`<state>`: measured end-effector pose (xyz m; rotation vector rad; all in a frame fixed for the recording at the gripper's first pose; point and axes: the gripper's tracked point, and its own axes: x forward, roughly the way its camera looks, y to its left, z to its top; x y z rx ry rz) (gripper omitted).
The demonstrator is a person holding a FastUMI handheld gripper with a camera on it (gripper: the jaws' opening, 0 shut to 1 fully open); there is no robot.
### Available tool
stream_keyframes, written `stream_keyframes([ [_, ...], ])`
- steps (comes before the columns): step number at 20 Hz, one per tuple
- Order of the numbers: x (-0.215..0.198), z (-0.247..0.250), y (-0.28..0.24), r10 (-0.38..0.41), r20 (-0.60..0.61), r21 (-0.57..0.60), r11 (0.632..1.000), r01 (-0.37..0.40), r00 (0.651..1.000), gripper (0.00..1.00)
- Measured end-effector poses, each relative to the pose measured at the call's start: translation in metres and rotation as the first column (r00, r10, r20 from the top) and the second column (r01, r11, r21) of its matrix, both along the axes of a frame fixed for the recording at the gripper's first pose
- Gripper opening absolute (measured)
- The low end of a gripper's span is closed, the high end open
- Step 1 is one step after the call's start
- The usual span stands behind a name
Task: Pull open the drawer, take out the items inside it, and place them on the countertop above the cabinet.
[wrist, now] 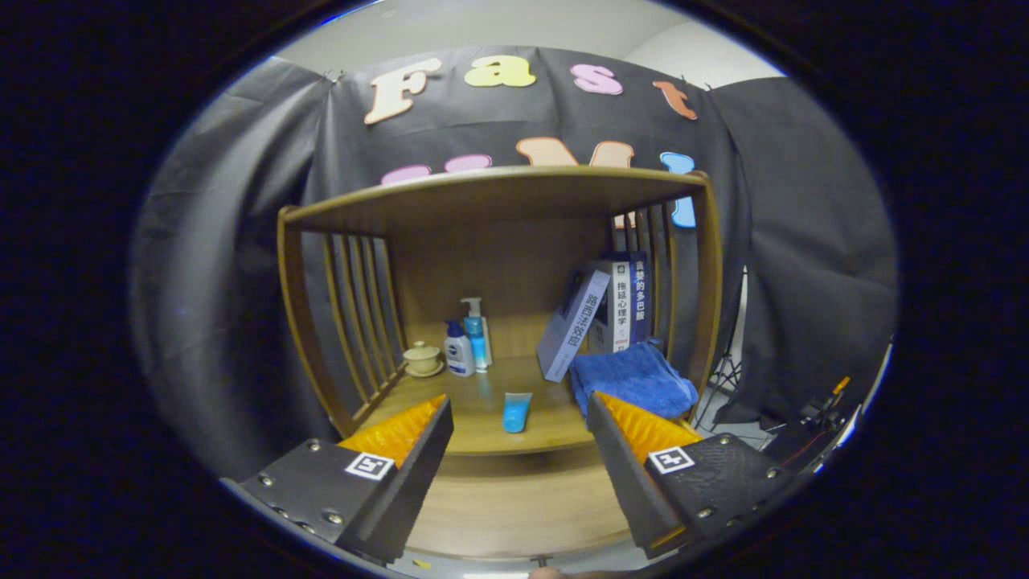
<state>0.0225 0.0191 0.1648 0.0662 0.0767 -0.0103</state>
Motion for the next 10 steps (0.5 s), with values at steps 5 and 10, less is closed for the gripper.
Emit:
stream_keyframes([
  [5,-0.064,0.007,-0.030,-0.009,0.049,-0.040,0.999,0.011,0.999,0.99],
  [10,-0.106,-0.014,-0.050,-0.017,0.094,-0.085,0.996,0.025,0.995,0.99],
])
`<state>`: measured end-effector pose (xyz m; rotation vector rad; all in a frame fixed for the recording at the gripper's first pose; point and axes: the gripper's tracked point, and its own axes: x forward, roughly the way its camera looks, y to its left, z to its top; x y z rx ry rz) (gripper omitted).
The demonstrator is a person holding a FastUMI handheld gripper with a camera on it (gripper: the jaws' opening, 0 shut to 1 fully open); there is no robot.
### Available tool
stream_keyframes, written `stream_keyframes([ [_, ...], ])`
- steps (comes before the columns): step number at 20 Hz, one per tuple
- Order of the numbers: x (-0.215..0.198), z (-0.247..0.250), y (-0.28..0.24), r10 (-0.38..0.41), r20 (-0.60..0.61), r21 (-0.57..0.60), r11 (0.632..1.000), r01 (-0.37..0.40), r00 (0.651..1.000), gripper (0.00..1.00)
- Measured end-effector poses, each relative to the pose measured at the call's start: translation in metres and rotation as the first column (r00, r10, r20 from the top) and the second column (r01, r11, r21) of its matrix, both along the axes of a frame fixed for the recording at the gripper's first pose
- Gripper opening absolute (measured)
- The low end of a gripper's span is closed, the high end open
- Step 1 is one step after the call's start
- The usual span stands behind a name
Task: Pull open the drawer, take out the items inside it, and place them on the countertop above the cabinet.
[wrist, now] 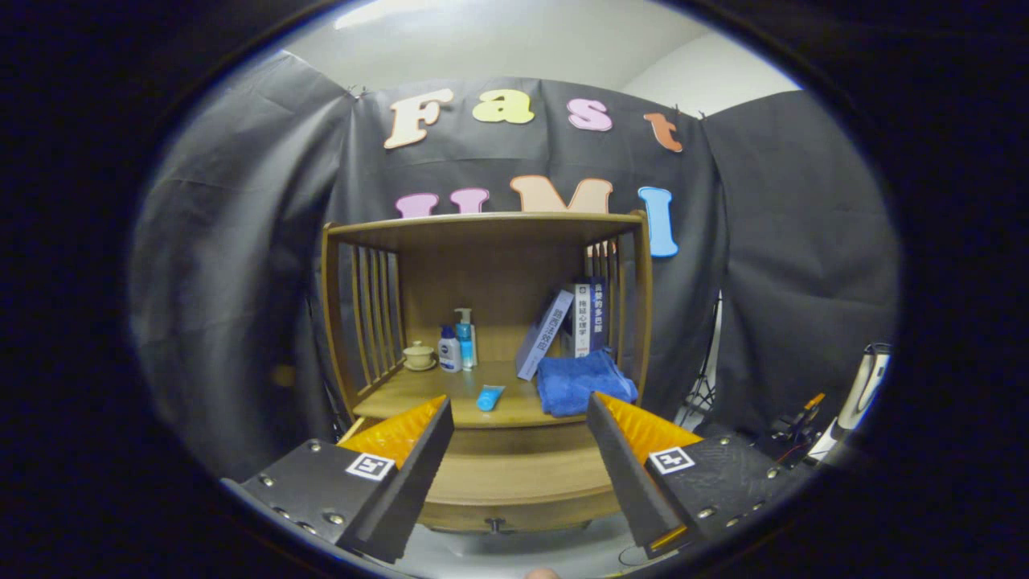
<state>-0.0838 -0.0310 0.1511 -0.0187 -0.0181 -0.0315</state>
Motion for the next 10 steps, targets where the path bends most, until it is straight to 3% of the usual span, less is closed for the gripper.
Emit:
stream_keyframes([
  [5,-0.017,-0.055,0.000,0.031,0.013,-0.016,0.999,-0.030,0.999,0.99],
  [10,-0.009,-0.128,-0.006,-0.008,-0.034,-0.025,1.000,0.007,0.999,0.99],
])
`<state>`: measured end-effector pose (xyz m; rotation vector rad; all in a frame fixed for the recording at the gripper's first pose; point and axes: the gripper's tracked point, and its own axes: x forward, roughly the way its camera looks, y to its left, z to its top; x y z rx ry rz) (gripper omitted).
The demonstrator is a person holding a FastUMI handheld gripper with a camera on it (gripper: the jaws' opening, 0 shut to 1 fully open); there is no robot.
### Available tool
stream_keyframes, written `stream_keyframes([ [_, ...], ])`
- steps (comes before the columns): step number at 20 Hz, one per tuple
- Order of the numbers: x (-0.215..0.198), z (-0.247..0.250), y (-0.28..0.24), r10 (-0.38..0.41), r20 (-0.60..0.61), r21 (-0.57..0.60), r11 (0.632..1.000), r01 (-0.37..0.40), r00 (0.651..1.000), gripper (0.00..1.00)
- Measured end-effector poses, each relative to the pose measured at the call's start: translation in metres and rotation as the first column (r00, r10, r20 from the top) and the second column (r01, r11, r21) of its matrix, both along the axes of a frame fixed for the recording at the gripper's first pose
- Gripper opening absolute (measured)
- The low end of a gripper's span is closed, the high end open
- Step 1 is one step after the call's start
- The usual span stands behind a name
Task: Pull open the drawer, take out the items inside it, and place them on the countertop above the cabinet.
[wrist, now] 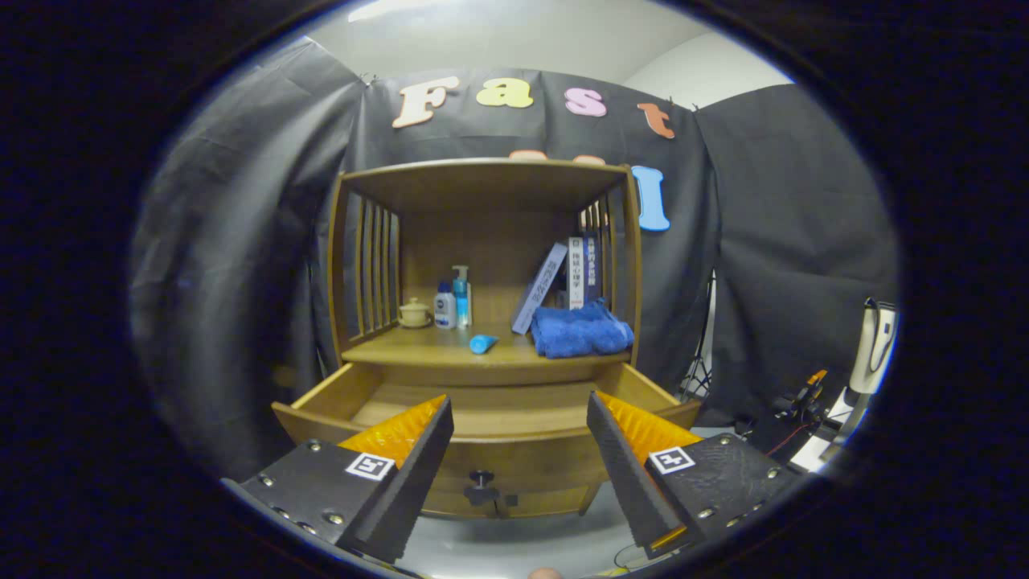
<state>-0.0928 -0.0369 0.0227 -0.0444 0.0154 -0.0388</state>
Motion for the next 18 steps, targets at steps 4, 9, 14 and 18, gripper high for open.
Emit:
stream_keyframes([
  [4,0.010,-0.051,0.017,0.032,-0.055,-0.003,0.999,-0.032,0.998,0.99],
  [9,0.014,-0.098,0.035,0.063,-0.074,0.017,0.998,-0.062,0.995,0.99],
  [14,0.031,-0.119,0.032,0.061,-0.116,0.036,0.998,-0.058,0.991,1.00],
  [18,0.048,-0.130,0.034,0.065,-0.136,0.045,0.997,-0.059,0.989,1.00],
])
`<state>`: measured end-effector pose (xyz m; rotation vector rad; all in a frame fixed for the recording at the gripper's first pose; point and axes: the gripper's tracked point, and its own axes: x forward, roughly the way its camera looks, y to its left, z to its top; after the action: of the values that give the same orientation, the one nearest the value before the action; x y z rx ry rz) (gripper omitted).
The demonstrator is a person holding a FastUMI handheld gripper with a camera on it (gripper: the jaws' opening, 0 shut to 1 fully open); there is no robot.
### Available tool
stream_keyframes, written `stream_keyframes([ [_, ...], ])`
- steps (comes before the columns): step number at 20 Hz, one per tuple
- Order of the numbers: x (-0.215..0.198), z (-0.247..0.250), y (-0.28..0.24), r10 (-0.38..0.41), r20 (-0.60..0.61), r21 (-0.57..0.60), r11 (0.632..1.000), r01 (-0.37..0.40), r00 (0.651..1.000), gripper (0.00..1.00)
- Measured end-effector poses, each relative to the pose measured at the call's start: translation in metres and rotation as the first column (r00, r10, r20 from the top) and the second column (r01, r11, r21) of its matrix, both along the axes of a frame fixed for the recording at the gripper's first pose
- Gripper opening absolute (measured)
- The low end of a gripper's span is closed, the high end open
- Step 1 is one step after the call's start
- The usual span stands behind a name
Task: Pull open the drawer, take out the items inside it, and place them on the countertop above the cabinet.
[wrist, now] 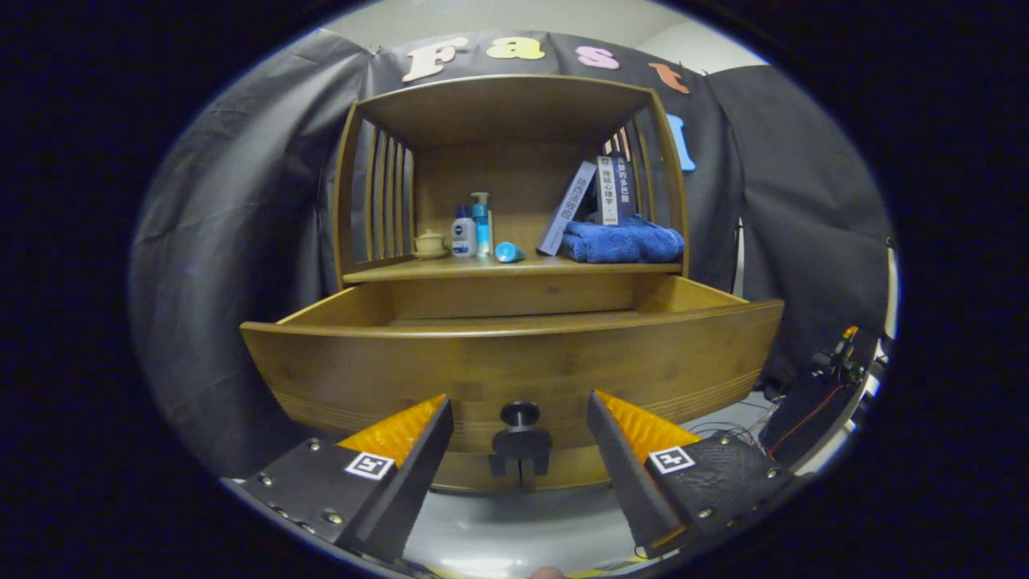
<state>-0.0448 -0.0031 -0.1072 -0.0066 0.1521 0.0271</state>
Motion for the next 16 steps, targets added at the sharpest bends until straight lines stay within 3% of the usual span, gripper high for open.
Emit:
stream_keyframes([
  [3,0.013,-0.016,0.008,0.021,-0.069,-0.022,1.000,-0.022,0.997,1.00],
  [4,0.019,-0.009,0.010,0.008,-0.017,-0.022,1.000,-0.008,1.000,1.00],
  [16,0.085,-0.002,0.026,-0.003,0.059,-0.090,0.996,0.008,0.998,0.99],
])
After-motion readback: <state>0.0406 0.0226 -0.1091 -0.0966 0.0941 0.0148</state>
